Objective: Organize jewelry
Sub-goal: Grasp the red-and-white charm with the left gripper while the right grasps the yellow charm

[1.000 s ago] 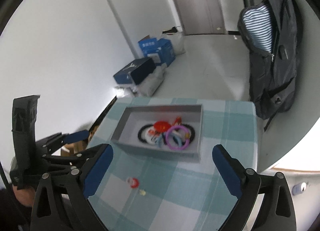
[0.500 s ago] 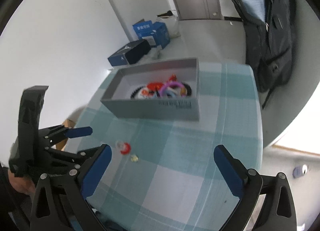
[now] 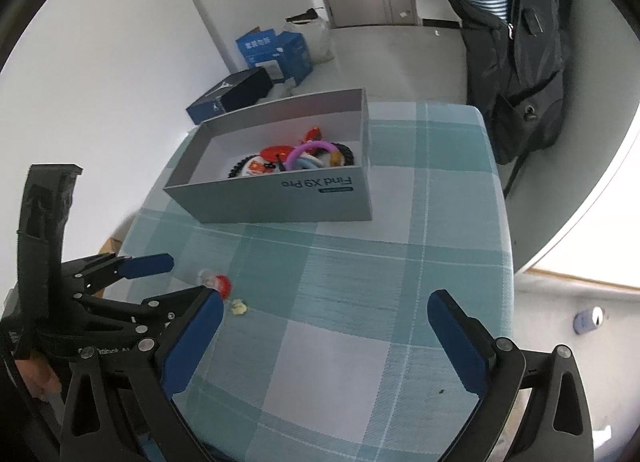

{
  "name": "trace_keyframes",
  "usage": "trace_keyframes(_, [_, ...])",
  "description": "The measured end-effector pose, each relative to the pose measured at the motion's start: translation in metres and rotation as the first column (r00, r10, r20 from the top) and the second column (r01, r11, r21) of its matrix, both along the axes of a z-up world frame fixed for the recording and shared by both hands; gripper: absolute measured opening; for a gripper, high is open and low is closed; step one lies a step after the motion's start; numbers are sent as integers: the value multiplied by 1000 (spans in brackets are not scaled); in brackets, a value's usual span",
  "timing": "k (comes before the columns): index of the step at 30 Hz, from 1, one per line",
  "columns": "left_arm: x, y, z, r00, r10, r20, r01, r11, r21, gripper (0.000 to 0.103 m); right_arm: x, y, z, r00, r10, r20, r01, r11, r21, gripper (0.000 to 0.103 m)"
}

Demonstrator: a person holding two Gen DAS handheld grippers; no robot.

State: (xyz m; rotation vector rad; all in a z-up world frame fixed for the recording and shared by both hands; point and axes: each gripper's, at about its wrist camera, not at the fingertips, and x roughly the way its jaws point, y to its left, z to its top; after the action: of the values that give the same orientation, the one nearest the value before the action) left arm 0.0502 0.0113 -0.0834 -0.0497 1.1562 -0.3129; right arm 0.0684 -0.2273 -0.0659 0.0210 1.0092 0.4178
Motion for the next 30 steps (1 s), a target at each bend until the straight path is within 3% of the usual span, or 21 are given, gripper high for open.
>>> trace_keyframes(1, [0, -2, 0, 1000, -12, 2, 12, 1000, 1, 68, 0, 0, -1, 1000, -2, -2, 2, 1000, -6, 103])
trace_keyframes(3, [-1, -7, -1, 999, -34, -9, 34, 999, 0, 49, 0, 0, -1, 1000, -4, -4, 4, 1000, -12, 103])
trace_keyframes(7, [2, -11, -6, 998, -45, -33, 45, 999, -3, 37, 2, 2, -3, 1000, 1, -9, -1, 1000, -17, 103])
trace_keyframes(9, [3, -12, -7, 998, -57, -40, 57, 998, -2, 20, 2, 2, -4, 1000, -1, -13, 1, 1000, -21, 103])
trace_keyframes(20, [8, -5, -4, 997, -46, -64, 43, 998, -50, 13, 4, 5, -5, 1000, -1, -28, 1, 1000, -21, 103])
trace_keyframes(30, [0, 5, 17, 1000, -28, 8, 29, 996, -83, 13, 5, 6, -9, 999, -3, -52, 3, 1000, 5, 102])
